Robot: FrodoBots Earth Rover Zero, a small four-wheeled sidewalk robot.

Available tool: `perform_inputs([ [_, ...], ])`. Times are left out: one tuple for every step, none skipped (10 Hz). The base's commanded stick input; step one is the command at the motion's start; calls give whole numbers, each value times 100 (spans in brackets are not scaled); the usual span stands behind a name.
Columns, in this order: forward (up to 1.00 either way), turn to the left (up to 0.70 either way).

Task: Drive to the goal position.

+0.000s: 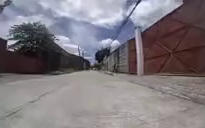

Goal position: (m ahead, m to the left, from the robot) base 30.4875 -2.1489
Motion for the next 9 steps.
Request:
perform_inputs([
  [70,0],
  [70,0],
  [70,0],
  [70,0],
  [70,0],
  [70,0],
  [70,0],
  [70,0],
  [70,0],
])
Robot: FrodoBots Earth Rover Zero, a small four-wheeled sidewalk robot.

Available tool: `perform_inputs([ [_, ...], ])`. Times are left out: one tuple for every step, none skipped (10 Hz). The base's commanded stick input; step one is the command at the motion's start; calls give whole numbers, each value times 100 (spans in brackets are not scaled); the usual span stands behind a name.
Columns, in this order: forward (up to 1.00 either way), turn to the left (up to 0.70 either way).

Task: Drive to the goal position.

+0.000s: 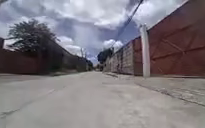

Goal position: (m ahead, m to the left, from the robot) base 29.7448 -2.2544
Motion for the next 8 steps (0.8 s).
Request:
perform_inputs([
  [70,0],
  [70,0],
  [70,0],
  [70,0],
  [70,0],
  [70,0],
  [70,0],
  [70,0],
])
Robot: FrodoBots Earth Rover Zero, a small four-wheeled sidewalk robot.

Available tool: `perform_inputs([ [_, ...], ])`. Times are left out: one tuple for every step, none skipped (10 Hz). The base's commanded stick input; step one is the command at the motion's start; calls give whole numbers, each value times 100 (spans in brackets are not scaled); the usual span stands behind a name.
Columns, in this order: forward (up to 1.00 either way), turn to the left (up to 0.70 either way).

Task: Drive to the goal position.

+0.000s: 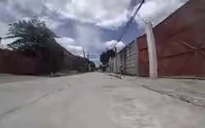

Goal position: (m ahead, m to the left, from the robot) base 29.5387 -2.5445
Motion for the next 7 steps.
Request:
perform_inputs([
  [70,0],
  [70,0],
  [70,0],
  [70,0],
  [70,0],
  [70,0],
  [70,0],
])
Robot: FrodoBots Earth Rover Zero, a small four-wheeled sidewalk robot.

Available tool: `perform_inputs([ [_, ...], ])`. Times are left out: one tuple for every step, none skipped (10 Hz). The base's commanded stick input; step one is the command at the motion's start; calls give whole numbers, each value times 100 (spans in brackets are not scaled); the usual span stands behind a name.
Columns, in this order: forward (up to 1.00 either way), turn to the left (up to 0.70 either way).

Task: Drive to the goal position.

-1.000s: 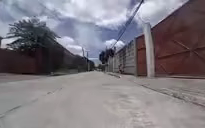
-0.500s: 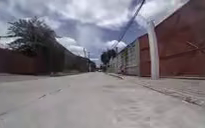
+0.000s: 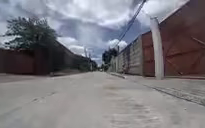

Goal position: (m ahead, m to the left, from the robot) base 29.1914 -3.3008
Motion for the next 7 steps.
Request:
perform_inputs([
  [70,0],
  [70,0],
  [70,0],
  [70,0],
  [70,0],
  [70,0],
  [70,0],
])
